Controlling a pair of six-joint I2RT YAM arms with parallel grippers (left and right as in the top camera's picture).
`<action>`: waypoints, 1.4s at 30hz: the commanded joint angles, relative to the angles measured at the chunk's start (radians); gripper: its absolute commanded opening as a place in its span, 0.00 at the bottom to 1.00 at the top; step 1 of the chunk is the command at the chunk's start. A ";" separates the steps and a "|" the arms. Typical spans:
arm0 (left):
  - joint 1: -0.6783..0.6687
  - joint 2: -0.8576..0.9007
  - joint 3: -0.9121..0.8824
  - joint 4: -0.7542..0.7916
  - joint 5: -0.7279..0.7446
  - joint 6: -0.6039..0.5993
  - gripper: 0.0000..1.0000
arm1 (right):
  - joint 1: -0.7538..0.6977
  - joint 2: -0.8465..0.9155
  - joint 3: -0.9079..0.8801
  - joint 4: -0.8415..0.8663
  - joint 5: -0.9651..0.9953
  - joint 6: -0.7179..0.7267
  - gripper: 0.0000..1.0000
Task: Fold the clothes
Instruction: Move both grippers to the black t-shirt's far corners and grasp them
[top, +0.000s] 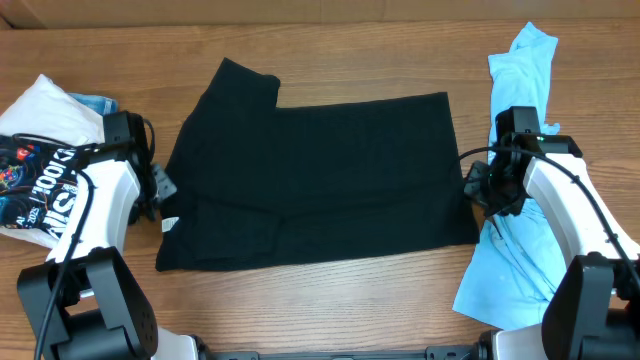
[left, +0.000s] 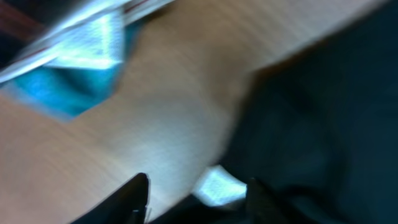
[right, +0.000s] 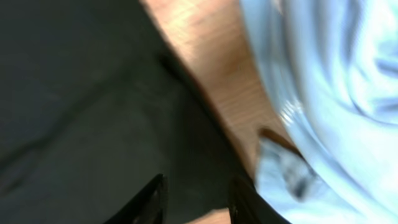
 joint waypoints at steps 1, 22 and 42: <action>-0.007 -0.032 0.068 0.109 0.372 0.243 0.66 | -0.003 -0.028 0.007 0.060 -0.109 -0.036 0.38; -0.070 0.454 0.644 0.270 0.525 0.334 0.88 | -0.003 -0.028 0.007 0.091 -0.127 -0.081 0.46; -0.078 0.784 0.785 0.343 0.602 0.349 0.56 | -0.003 -0.028 0.007 0.092 -0.127 -0.080 0.46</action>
